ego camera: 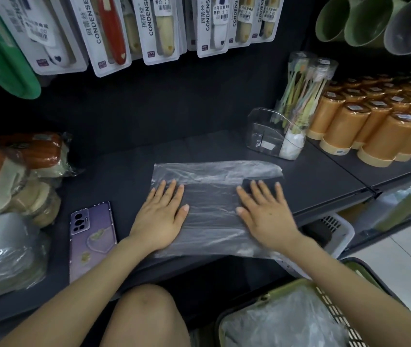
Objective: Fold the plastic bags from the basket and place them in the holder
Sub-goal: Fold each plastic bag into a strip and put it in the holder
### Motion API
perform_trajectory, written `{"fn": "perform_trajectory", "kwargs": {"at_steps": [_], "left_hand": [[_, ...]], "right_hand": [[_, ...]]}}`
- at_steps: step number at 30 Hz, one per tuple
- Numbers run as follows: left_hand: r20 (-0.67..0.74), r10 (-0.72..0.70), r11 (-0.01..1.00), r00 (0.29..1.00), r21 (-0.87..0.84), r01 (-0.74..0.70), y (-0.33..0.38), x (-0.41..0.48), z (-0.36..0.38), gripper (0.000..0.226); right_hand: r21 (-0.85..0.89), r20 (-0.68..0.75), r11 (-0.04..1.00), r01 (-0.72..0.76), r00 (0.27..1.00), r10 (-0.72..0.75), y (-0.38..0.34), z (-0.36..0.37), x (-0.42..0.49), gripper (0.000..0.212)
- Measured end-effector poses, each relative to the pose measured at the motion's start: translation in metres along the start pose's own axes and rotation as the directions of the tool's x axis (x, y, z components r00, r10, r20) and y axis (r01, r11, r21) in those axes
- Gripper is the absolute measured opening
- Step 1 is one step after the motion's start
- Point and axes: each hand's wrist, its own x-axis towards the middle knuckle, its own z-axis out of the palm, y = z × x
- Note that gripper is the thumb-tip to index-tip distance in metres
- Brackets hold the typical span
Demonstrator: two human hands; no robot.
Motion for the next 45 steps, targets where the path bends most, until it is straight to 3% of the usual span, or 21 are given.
{"fn": "perform_trajectory", "kwargs": {"at_steps": [2, 4, 6, 8, 9, 11, 12, 14, 16, 19, 21, 23, 26, 29, 34, 37, 41, 43, 45], "left_hand": [[0.019, -0.001, 0.999, 1.000, -0.040, 0.002, -0.001, 0.000, -0.003, 0.059], [0.005, -0.004, 0.976, 1.000, -0.216, 0.005, -0.003, 0.000, -0.008, 0.059], [-0.023, -0.065, 0.812, 0.998, -0.583, 0.039, -0.004, -0.002, -0.017, 0.054], [-0.021, -0.112, 0.509, 0.993, -0.860, 0.040, -0.004, -0.009, -0.027, 0.039], [-0.046, -0.102, 0.459, 0.994, -0.888, 0.006, -0.006, -0.013, -0.031, 0.029], [-0.105, -0.075, 0.469, 0.992, -0.881, -0.058, -0.009, -0.021, -0.035, 0.013], [-0.115, -0.066, 0.443, 0.991, -0.893, -0.074, -0.011, -0.026, -0.035, 0.011], [-0.115, -0.043, 0.332, 0.992, -0.939, -0.094, -0.015, -0.038, -0.036, 0.027], [-0.058, -0.029, 0.230, 0.998, -0.972, -0.049, -0.016, -0.048, -0.037, 0.063], [0.001, -0.079, 0.205, 0.997, -0.979, 0.017, -0.015, -0.052, -0.035, 0.100], [0.020, -0.158, 0.170, 0.987, -0.984, 0.047, -0.013, -0.048, -0.035, 0.103], [0.018, -0.213, 0.154, 0.977, -0.987, 0.052, -0.009, -0.043, -0.035, 0.088], [-0.046, -0.315, 0.201, 0.948, -0.979, 0.019, -0.002, -0.036, -0.036, 0.056], [-0.123, -0.360, 0.425, 0.925, -0.904, 0.045, -0.005, -0.024, -0.028, 0.033], [-0.188, -0.390, 0.652, 0.901, -0.747, 0.127, -0.005, -0.005, -0.028, 0.021], [-0.358, -0.407, 0.861, 0.840, -0.458, 0.222, -0.003, 0.001, -0.031, 0.033], [-0.546, -0.079, 0.995, 0.834, -0.098, 0.030, -0.003, 0.012, -0.022, 0.046], [-0.499, 0.075, 0.988, 0.863, -0.081, -0.133, -0.002, 0.018, -0.017, 0.052], [-0.352, 0.155, 0.969, 0.923, -0.128, -0.211, 0.002, 0.021, -0.014, 0.071]], "right_hand": [[0.074, -0.146, 0.996, 0.058, 0.988, -0.047, 0.006, -0.011, -0.013, 0.074], [0.182, -0.265, 0.951, 0.249, 0.944, -0.196, -0.003, -0.019, -0.026, 0.061], [0.115, -0.254, 0.900, 0.420, 0.889, -0.382, -0.015, -0.018, -0.039, 0.057], [-0.013, -0.206, 0.884, 0.467, 0.864, -0.459, -0.020, -0.007, -0.046, 0.049], [-0.041, -0.215, 0.889, 0.455, 0.865, -0.453, -0.020, -0.004, -0.047, 0.042], [-0.016, -0.318, 0.900, 0.435, 0.852, -0.417, -0.020, -0.003, -0.049, 0.018], [0.028, -0.354, 0.910, 0.414, 0.856, -0.378, -0.020, -0.006, -0.051, 0.005], [0.177, -0.339, 0.941, 0.287, 0.916, -0.215, -0.025, -0.023, -0.057, 0.019], [0.363, -0.174, 0.930, 0.058, 0.985, 0.006, -0.030, -0.050, -0.055, 0.019], [0.610, 0.174, 0.776, -0.158, 0.983, 0.063, -0.023, -0.076, -0.034, 0.027], [0.705, 0.287, 0.663, -0.250, 0.956, 0.056, -0.015, -0.085, -0.013, 0.031], [0.700, 0.351, 0.645, -0.308, 0.934, 0.066, -0.009, -0.087, 0.007, 0.027], [0.668, 0.426, 0.644, -0.373, 0.901, 0.079, 0.000, -0.083, 0.035, 0.032], [0.651, 0.443, 0.665, -0.367, 0.894, 0.060, 0.005, -0.076, 0.059, 0.031], [0.626, 0.431, 0.706, -0.332, 0.901, 0.041, 0.003, -0.060, 0.089, 0.024], [0.572, 0.431, 0.755, -0.319, 0.901, 0.055, 0.005, -0.047, 0.099, 0.025], [0.524, 0.459, 0.798, -0.299, 0.888, 0.032, 0.009, -0.039, 0.108, 0.035], [0.518, 0.454, 0.805, -0.289, 0.891, 0.027, 0.011, -0.037, 0.111, 0.042], [0.518, 0.451, 0.808, -0.281, 0.892, 0.020, 0.012, -0.036, 0.112, 0.047]]}}
